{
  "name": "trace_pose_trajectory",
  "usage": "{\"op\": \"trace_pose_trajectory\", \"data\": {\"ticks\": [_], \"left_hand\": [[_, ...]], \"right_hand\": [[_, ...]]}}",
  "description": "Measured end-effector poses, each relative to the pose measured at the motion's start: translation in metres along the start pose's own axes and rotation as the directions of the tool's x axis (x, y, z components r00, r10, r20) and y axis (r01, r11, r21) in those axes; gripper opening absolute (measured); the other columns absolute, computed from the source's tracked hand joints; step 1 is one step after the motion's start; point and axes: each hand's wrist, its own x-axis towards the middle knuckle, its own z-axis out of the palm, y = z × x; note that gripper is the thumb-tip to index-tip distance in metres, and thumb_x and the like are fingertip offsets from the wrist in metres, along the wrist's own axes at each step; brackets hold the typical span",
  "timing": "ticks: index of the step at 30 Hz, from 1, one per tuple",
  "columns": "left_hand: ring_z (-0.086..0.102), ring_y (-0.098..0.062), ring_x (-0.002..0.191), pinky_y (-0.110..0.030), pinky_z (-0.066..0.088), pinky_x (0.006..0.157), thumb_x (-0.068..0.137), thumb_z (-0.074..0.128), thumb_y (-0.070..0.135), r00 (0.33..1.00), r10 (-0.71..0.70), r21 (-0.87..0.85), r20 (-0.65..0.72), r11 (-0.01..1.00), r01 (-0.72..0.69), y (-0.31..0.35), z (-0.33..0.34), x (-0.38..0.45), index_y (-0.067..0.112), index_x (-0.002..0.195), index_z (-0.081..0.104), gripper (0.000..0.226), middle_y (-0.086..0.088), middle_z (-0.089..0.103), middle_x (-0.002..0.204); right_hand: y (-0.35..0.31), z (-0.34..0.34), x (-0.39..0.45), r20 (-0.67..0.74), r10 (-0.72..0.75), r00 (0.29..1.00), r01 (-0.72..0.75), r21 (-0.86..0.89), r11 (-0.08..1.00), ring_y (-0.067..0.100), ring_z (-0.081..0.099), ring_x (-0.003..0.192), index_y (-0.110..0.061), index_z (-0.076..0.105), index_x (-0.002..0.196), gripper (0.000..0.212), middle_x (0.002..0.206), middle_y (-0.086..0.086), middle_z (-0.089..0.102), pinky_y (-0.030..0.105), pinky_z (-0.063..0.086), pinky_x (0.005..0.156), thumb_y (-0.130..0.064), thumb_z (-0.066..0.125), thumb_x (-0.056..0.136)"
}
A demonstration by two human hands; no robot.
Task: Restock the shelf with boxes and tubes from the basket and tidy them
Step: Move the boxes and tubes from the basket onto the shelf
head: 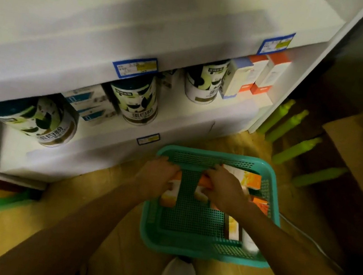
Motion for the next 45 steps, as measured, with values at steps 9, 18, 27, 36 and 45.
{"op": "trace_pose_trajectory", "data": {"ticks": [9, 18, 27, 36, 45], "left_hand": [[0.054, -0.023, 0.112, -0.035, 0.044, 0.092, 0.092, 0.063, 0.033, 0.967, -0.055, -0.110, -0.250, 0.994, 0.029, 0.004, -0.082, -0.062, 0.023, 0.126, 0.054, 0.037, -0.002, 0.057, 0.124], [0.060, -0.026, 0.110, -0.038, 0.049, 0.089, 0.085, 0.072, 0.038, 0.889, -0.107, -0.066, -0.444, 0.994, 0.087, 0.024, -0.174, -0.144, 0.025, 0.128, 0.057, 0.047, -0.002, 0.063, 0.121], [0.062, -0.022, 0.106, -0.038, 0.052, 0.091, 0.086, 0.071, 0.041, 0.751, -0.092, -0.035, -0.653, 0.995, 0.091, 0.045, -0.283, -0.237, 0.025, 0.126, 0.058, 0.044, 0.000, 0.066, 0.119], [0.057, -0.031, 0.111, -0.042, 0.051, 0.083, 0.092, 0.066, 0.035, 0.578, -0.010, 0.098, -0.816, 0.983, 0.156, 0.022, -0.398, -0.335, 0.018, 0.140, 0.049, 0.054, -0.004, 0.049, 0.133], [0.061, -0.030, 0.104, -0.041, 0.052, 0.081, 0.087, 0.071, 0.033, 0.445, -0.092, 0.055, -0.891, 0.950, 0.307, 0.005, -0.491, -0.391, 0.019, 0.130, 0.058, 0.047, -0.004, 0.057, 0.118]], "right_hand": [[-0.041, -0.085, -0.034, -0.230, 0.004, 0.973, 0.032, 0.153, 0.988, 0.027, 0.063, 0.097, -0.020, 0.058, 0.113, 0.043, 0.106, 0.004, 0.066, 0.034, 0.047, 0.073, -0.029, 0.079, 0.076], [-0.113, -0.184, -0.089, -0.406, -0.038, 0.913, 0.075, 0.074, 0.994, 0.026, 0.066, 0.103, -0.029, 0.058, 0.123, 0.051, 0.115, 0.004, 0.070, 0.040, 0.055, 0.088, -0.036, 0.079, 0.077], [-0.198, -0.279, -0.149, -0.589, -0.185, 0.787, 0.213, -0.023, 0.977, 0.022, 0.062, 0.112, -0.026, 0.063, 0.128, 0.046, 0.126, -0.002, 0.066, 0.037, 0.052, 0.092, -0.037, 0.073, 0.084], [-0.301, -0.378, -0.184, -0.674, -0.370, 0.639, 0.404, -0.115, 0.908, 0.024, 0.062, 0.104, -0.021, 0.068, 0.120, 0.044, 0.117, 0.003, 0.067, 0.041, 0.052, 0.089, -0.032, 0.078, 0.079], [-0.380, -0.451, -0.177, -0.740, -0.425, 0.521, 0.437, -0.196, 0.878, 0.020, 0.061, 0.107, -0.023, 0.065, 0.125, 0.047, 0.120, -0.001, 0.066, 0.036, 0.052, 0.087, -0.038, 0.075, 0.082]]}}
